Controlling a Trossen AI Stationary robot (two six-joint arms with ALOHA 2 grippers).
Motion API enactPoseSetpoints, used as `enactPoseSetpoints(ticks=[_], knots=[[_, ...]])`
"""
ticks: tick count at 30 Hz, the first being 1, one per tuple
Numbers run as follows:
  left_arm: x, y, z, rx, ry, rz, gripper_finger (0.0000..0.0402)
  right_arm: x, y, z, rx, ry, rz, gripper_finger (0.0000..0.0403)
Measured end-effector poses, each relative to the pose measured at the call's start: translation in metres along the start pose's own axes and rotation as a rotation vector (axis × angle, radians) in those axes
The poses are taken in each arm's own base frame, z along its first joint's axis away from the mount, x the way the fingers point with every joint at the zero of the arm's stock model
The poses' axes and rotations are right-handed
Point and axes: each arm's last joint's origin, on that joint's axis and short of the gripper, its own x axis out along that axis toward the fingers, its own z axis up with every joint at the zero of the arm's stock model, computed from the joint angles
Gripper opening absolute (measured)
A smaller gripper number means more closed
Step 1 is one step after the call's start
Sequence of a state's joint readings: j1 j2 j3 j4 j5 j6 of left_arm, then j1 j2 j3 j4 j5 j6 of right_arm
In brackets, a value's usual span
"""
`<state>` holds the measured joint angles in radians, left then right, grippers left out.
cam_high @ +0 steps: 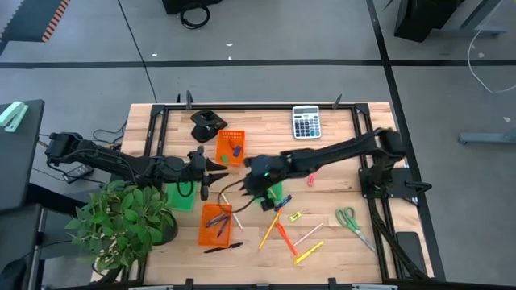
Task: Sort crayons/erasers/pens/pencils in bins
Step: Put the pink eraser into the top orange basket
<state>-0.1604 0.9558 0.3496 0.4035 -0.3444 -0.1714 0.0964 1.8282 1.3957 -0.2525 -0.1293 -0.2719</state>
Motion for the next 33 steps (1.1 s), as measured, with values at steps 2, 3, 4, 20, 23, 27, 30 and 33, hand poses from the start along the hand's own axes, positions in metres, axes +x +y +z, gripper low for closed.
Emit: enactPoseSetpoints(ticks=[2, 3, 4, 20, 23, 27, 30, 33], knots=[[0.000, 0.001, 0.003, 0.005, -0.036, 0.041, 0.0107, -0.015, -0.006, -0.012, 0.019, -0.006, -0.043, 0.0083], [0.000, 0.002, 0.005, 0.003, -0.055, 0.055, 0.0107, -0.023, -0.009, -0.017, 0.033, -0.017, -0.074, 0.0083], [0.000, 0.003, 0.007, -0.005, -0.075, 0.061, 0.0107, -0.030, -0.012, -0.023, 0.055, -0.015, -0.103, 0.0082], [0.017, 0.047, 0.049, -0.100, -0.165, 0.007, 0.0107, -0.086, -0.030, -0.132, 0.355, -0.281, -0.397, 0.0082], [0.029, 0.057, 0.069, -0.009, -0.180, 0.068, 0.0107, -0.087, -0.033, -0.136, 0.366, -0.262, -0.405, 0.0082], [0.050, 0.074, 0.095, 0.131, -0.189, 0.153, 0.0108, -0.089, -0.040, -0.144, 0.388, -0.209, -0.444, 0.0082], [0.067, 0.088, 0.113, 0.152, -0.206, 0.207, 0.0108, -0.092, -0.048, -0.151, 0.410, -0.172, -0.506, 0.0082], [0.082, 0.102, 0.121, 0.066, -0.210, 0.239, 0.0108, -0.097, -0.058, -0.160, 0.473, -0.142, -0.541, 0.0082]])
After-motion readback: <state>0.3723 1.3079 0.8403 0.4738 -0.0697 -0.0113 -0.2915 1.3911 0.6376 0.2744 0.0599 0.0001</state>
